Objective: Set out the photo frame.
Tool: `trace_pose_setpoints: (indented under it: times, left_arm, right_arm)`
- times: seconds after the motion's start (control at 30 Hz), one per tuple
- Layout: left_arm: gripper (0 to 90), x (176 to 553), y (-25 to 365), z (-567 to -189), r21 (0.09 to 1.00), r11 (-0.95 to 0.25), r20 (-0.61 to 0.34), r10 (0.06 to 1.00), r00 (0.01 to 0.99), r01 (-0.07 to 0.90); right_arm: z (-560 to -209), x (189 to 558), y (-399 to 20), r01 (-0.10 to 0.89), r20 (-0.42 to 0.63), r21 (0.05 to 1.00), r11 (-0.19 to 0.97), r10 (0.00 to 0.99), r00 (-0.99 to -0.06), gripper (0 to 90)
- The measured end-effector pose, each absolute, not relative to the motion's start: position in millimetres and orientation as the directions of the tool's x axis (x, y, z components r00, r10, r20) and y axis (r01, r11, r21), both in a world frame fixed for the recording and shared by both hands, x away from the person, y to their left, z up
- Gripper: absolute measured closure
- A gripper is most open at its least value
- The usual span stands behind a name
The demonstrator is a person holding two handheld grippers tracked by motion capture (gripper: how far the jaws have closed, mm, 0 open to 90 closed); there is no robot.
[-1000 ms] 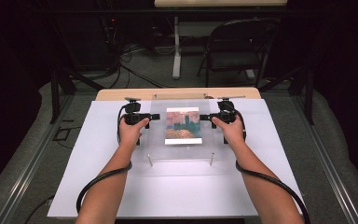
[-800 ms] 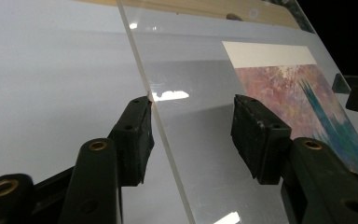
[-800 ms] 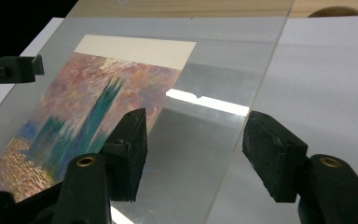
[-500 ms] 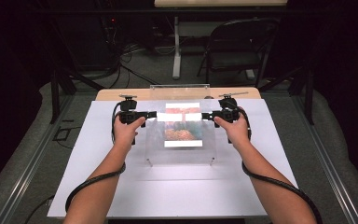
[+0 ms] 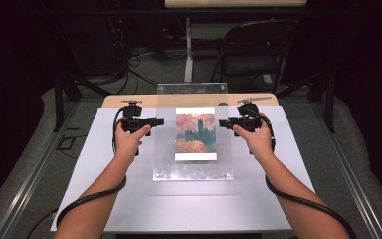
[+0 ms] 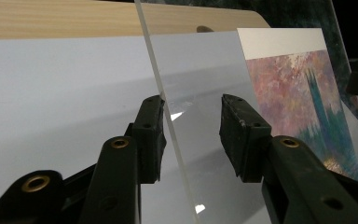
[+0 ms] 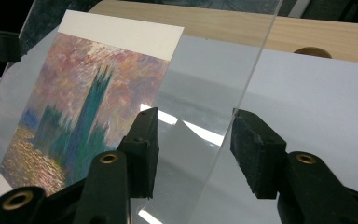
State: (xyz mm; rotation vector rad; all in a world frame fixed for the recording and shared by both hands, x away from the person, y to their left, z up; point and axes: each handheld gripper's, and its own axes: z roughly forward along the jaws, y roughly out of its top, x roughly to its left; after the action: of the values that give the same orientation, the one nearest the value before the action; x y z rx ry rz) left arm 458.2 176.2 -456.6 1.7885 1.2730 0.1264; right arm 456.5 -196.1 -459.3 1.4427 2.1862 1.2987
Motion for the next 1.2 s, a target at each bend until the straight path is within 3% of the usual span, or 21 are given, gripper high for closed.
trace_pose_setpoints:
  times: [0.53,0.8,1.2]
  left_arm:
    - [69.6,411,184,-430,0.781,-0.093,-0.332,0.775,0.537,0.618]
    - [75.8,386,192,-424,0.797,-0.065,-0.359,0.748,0.558,0.600]
    - [78.9,345,193,-415,0.836,-0.124,-0.274,0.750,0.602,0.535]
  right_arm:
    - [-431,408,-200,0.537,0.176,0.823,0.185,0.816,-0.551,63.1]
    - [-422,380,-208,0.498,0.180,0.849,0.173,0.793,-0.582,71.2]
    - [-417,343,-211,0.451,0.147,0.874,0.181,0.786,-0.601,75.8]
